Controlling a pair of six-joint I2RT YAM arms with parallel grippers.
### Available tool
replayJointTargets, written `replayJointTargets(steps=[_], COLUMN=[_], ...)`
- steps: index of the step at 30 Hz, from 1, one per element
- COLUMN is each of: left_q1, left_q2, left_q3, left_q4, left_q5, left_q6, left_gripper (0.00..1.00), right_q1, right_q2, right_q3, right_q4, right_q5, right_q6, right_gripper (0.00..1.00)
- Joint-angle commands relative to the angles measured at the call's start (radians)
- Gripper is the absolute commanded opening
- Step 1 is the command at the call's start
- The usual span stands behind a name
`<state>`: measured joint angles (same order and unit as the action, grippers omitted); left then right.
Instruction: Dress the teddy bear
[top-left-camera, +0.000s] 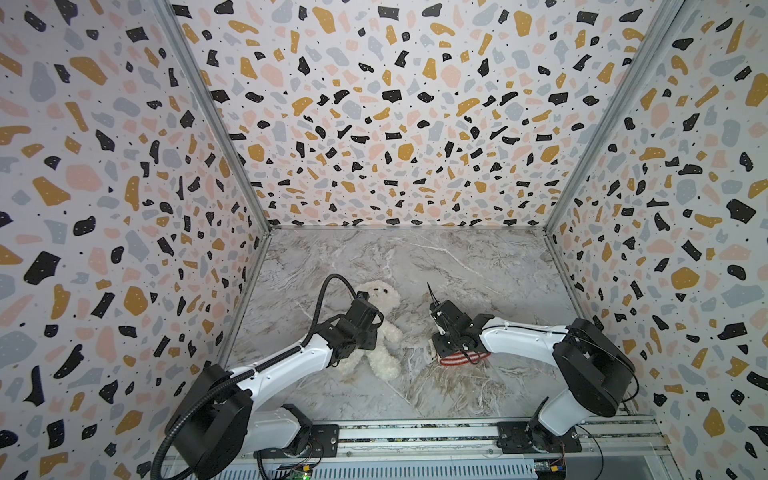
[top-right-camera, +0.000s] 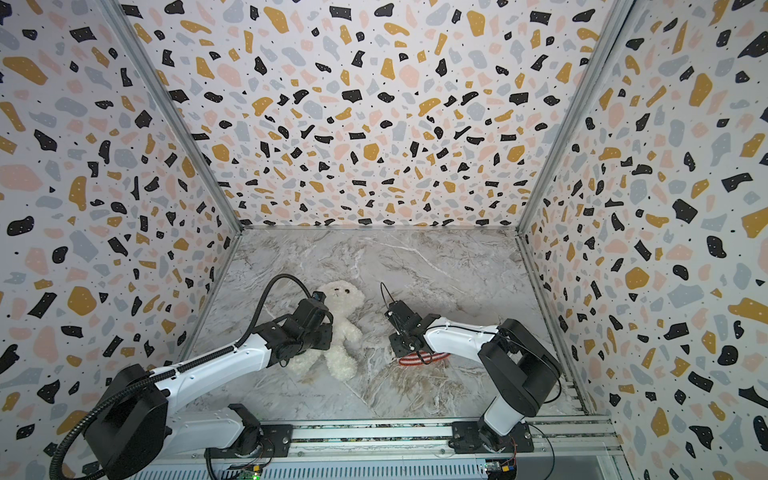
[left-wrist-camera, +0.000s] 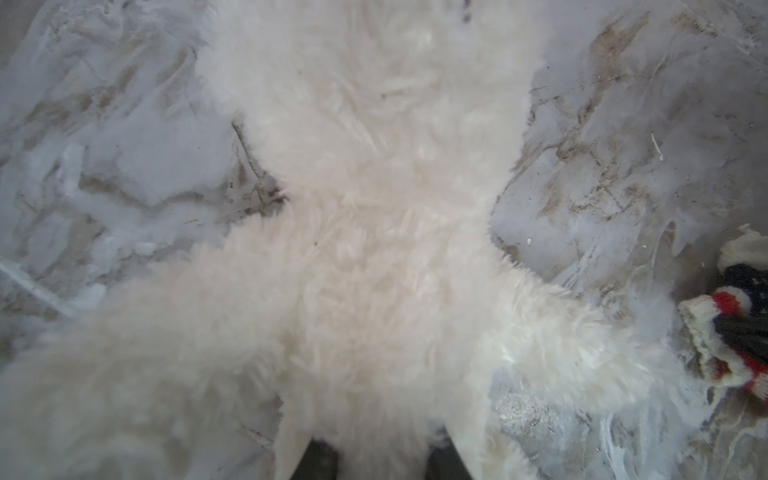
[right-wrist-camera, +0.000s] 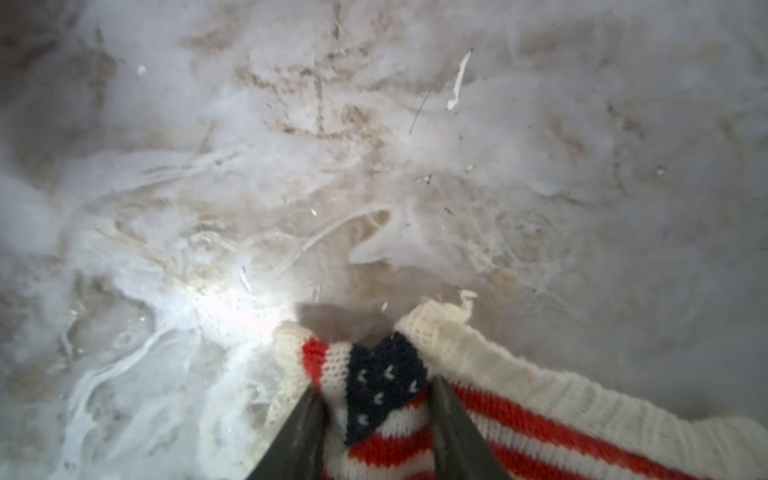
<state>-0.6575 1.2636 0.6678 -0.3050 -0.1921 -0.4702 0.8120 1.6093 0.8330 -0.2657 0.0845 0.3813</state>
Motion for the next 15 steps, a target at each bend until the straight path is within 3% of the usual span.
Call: replayJointTargets(steps=[1, 5, 8, 15], left_q1=[-0.004, -0.004, -0.004, -0.021], left_q2=[-0.001, -0.019, -0.034, -0.079], left_q3=[-0.017, -0.025, -0.031, -0.041], left_q4=[0.040, 0.041, 0.042, 0.090], left_q5=[-0.001, -0.006, 0.000, 0.111], left_q6=[0.013, 0.015, 0.021, 0.042], left_gripper=[0.27, 0.26, 0.26, 0.26], right_q1=[-0.006, -0.044, -0.104, -0.216], right_q2=[0.028, 0.056, 0.049, 0.050], right_q3=[0.046, 0.065, 0.044, 0.047], right_q4=[0.011, 0.046, 0.133, 0.276], right_q5=[0.034, 0.051, -0.012, -0.082], right_q6=[0.007, 0.017, 0.044, 0.077], right_gripper=[0.39, 0.37, 0.38, 0.44])
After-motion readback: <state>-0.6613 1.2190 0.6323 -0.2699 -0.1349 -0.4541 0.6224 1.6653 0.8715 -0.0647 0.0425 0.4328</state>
